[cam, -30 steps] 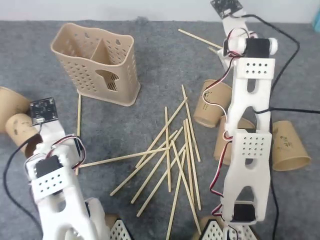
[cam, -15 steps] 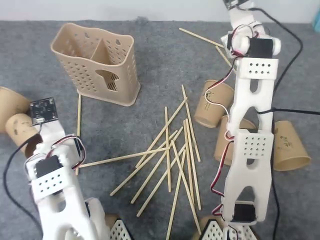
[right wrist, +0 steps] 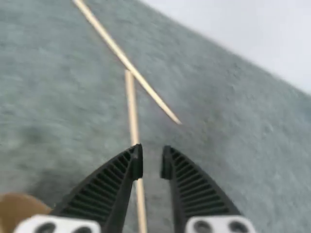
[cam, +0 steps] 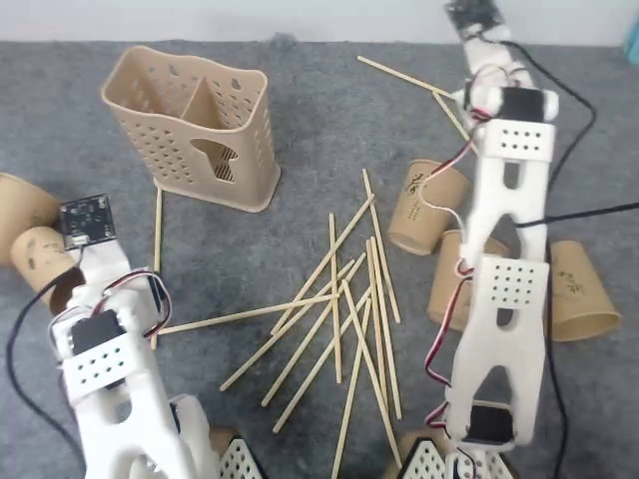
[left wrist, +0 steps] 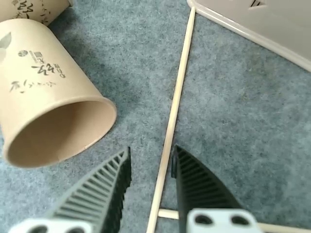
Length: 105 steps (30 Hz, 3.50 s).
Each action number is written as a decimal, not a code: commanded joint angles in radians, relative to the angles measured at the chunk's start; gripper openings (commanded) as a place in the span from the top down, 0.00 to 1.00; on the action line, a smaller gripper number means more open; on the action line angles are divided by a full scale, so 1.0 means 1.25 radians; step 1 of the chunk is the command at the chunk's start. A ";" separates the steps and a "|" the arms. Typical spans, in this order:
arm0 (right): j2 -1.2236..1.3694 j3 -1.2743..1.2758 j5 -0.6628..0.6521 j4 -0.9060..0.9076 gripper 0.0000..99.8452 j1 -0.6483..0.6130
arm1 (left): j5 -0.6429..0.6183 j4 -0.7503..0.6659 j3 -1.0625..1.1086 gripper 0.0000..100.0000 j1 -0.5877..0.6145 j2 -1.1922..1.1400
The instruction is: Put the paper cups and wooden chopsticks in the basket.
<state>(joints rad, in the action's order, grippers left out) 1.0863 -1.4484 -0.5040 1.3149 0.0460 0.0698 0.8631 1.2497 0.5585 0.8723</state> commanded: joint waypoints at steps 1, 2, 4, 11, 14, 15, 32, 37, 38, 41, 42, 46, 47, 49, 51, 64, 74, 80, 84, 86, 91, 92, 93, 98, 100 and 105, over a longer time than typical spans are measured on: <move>-0.002 -0.007 -0.018 -0.014 0.89 0.037 | 0.009 -0.015 -0.004 0.87 0.000 0.021; 0.006 -0.006 -0.027 -0.002 0.89 0.039 | 0.009 -0.015 -0.004 0.87 0.000 0.021; 0.024 -0.006 -0.080 0.045 0.89 0.035 | 0.009 -0.016 -0.004 0.87 0.000 0.021; 0.048 -0.014 -0.247 0.218 0.81 0.055 | 0.009 -0.016 -0.004 0.87 0.000 0.021; 0.045 -0.016 -0.312 0.295 0.76 0.071 | 0.009 -0.016 -0.004 0.87 0.000 0.021; 0.045 -0.026 -0.324 0.319 0.76 0.073 | 0.009 -0.016 -0.004 0.87 0.000 0.021; 0.186 -0.074 -0.311 0.332 0.77 0.090 | 0.009 -0.028 -0.004 0.87 0.000 0.016; 0.215 -0.074 -0.295 0.295 0.78 0.125 | 0.009 -0.028 -0.004 0.87 0.000 0.016; 0.219 -0.074 -0.296 0.298 0.81 0.126 | 0.009 -0.028 -0.004 0.87 0.000 0.016; 0.222 -0.069 -0.293 0.305 0.97 0.122 | 0.009 -0.028 -0.004 0.87 0.000 0.017; 0.220 -0.072 -0.293 0.319 1.00 0.121 | 0.009 -0.028 -0.004 0.87 0.000 0.017; 0.193 -0.107 -0.292 0.386 0.99 0.116 | 0.009 -0.028 -0.004 0.87 0.000 0.017; 0.182 -0.124 -0.279 0.388 0.99 0.120 | 0.009 -0.028 -0.004 0.87 0.000 0.017; 0.157 -0.158 -0.216 0.386 0.99 0.137 | 0.009 -0.028 -0.004 0.87 0.000 0.017; 0.117 -0.179 -0.183 0.386 0.99 0.149 | 0.009 -0.028 -0.004 0.87 0.000 0.017; -0.069 -0.180 -0.134 0.384 0.99 0.104 | 0.009 -0.028 -0.004 0.87 0.000 0.018; -0.310 0.206 -0.162 0.386 0.99 0.055 | 0.009 -0.028 -0.004 0.87 0.015 0.020; -0.465 0.414 -0.204 0.385 0.99 0.062 | 0.009 -0.028 -0.004 0.87 0.020 0.020; -0.434 0.416 -0.225 0.374 0.99 0.082 | 0.009 -0.027 -0.004 0.87 0.022 0.020; -0.401 0.416 -0.223 0.349 0.99 0.098 | 0.009 -0.027 -0.004 0.87 0.022 0.020; -0.322 0.416 -0.226 0.306 0.99 0.152 | 0.009 -0.027 -0.004 0.87 0.022 0.020; -0.310 0.416 -0.226 0.294 0.99 0.163 | 0.009 -0.027 -0.004 0.87 0.022 0.020; -0.298 0.416 -0.226 0.288 0.99 0.172 | 0.009 -0.027 -0.004 0.87 0.022 0.020; -0.256 0.416 -0.225 0.252 0.99 0.213 | 0.009 -0.027 -0.004 0.87 0.022 0.020; -0.246 0.416 -0.225 0.236 0.99 0.217 | 0.009 -0.027 -0.004 0.87 0.022 0.020; -0.236 0.416 -0.223 0.197 0.99 0.215 | 0.009 -0.027 -0.003 0.87 0.022 0.020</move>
<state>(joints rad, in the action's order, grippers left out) 0.8101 -0.9206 -0.7741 1.5988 0.3084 0.0698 0.8508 1.2497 0.5846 0.8723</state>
